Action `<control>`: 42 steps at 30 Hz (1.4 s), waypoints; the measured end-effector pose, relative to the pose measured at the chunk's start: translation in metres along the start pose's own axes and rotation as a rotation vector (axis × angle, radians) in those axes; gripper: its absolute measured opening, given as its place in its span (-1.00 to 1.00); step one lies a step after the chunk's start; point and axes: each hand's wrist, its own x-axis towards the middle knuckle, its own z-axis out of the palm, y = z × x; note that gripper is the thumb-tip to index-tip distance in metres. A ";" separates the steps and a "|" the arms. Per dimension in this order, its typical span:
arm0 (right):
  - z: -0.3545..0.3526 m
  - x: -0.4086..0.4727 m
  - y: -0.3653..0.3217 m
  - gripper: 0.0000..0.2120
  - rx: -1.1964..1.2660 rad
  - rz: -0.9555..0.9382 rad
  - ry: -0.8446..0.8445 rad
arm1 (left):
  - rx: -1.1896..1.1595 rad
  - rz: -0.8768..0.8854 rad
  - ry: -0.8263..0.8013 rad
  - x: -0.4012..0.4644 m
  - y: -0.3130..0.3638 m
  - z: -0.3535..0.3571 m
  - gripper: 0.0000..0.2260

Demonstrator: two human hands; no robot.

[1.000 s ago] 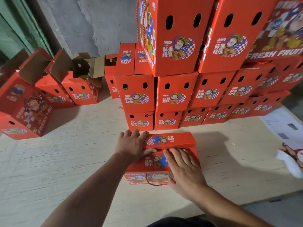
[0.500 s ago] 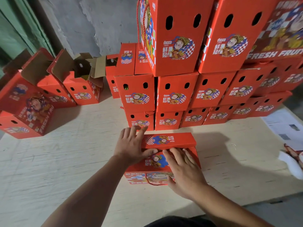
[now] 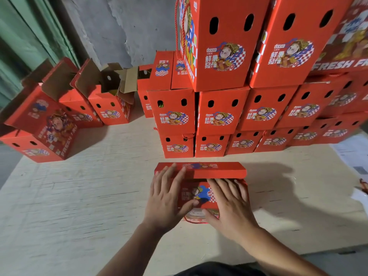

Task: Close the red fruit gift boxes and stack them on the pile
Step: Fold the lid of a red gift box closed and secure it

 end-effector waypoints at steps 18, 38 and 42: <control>-0.010 -0.024 -0.005 -0.35 0.015 -0.071 0.300 | 0.095 -0.060 0.083 -0.021 0.012 -0.011 -0.45; -0.007 0.020 0.025 -0.26 -0.099 0.116 -0.304 | 0.126 -0.052 -0.318 -0.006 -0.003 -0.004 -0.01; -0.014 0.009 0.017 -0.11 -0.030 0.129 -0.165 | 0.096 -0.015 -0.181 -0.010 -0.003 -0.004 -0.10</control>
